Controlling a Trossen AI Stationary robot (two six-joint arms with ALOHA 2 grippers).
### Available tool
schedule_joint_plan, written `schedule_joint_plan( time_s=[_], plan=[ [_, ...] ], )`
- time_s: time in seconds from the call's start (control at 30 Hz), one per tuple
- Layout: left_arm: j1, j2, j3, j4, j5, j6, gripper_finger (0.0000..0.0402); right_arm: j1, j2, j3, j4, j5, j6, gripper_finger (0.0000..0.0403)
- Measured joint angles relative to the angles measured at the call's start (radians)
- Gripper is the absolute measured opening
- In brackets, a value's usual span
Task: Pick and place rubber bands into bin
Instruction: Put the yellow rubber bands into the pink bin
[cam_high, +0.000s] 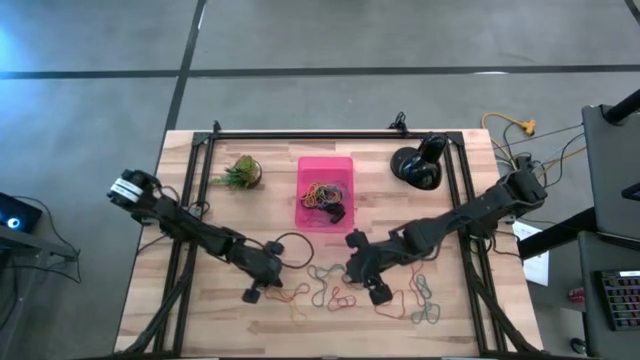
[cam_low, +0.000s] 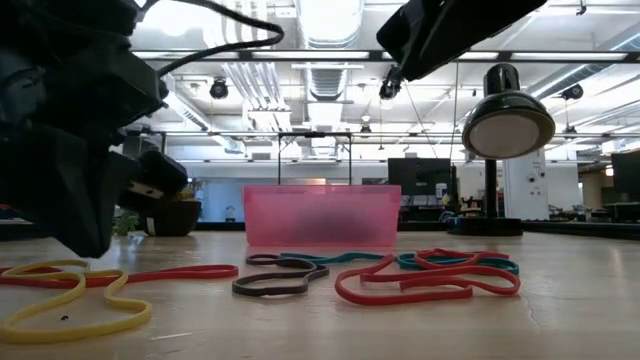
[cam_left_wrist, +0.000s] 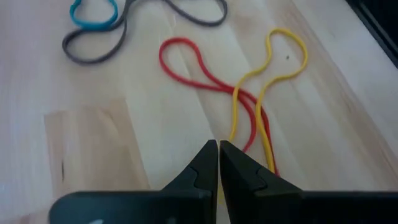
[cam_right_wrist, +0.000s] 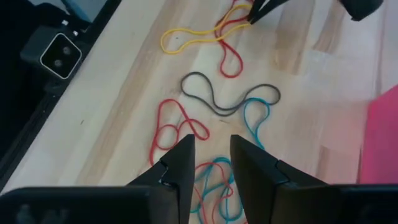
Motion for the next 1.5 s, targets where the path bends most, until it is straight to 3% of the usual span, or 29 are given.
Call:
schedule_joint_plan(
  time_s=[0.47,0.9,1.5],
  plan=[
    [0.001,-0.009,0.057,-0.134,0.006,0.026,0.0002,0.034,0.002,-0.023,0.007,0.049,0.020,0.0068],
    [0.001,-0.011,0.095,-0.235,0.012,0.025,0.0089,0.037,0.002,-0.047,0.011,0.049,0.046,0.0064],
    [0.001,0.019,0.097,-0.224,-0.009,0.000,0.0093,0.039,0.002,-0.048,0.022,0.049,0.061,0.0063]
  ],
)
